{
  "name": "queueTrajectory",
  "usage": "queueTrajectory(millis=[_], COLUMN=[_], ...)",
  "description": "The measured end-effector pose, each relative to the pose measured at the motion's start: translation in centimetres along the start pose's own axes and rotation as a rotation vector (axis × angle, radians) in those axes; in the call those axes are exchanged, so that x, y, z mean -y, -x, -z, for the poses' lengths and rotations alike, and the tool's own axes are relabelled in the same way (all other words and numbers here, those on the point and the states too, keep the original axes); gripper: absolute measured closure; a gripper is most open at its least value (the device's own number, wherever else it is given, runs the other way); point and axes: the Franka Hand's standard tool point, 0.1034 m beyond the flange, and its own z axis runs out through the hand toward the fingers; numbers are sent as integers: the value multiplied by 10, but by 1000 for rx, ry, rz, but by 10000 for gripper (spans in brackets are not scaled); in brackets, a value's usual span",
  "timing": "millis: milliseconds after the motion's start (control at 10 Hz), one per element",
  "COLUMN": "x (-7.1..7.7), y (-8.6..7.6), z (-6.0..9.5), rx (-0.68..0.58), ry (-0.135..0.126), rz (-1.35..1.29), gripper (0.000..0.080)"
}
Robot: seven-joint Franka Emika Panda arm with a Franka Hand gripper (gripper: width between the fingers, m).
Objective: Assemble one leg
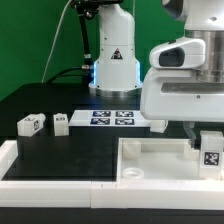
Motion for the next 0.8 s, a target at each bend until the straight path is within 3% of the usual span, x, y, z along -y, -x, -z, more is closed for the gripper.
queueTrajectory(millis=[200, 700, 800], x=[-5, -33, -35], y=[0, -5, -6], z=[0, 3, 3], rx=[0, -27, -31], ry=[8, 77, 81], rz=[-206, -533, -544], gripper=[510, 496, 496])
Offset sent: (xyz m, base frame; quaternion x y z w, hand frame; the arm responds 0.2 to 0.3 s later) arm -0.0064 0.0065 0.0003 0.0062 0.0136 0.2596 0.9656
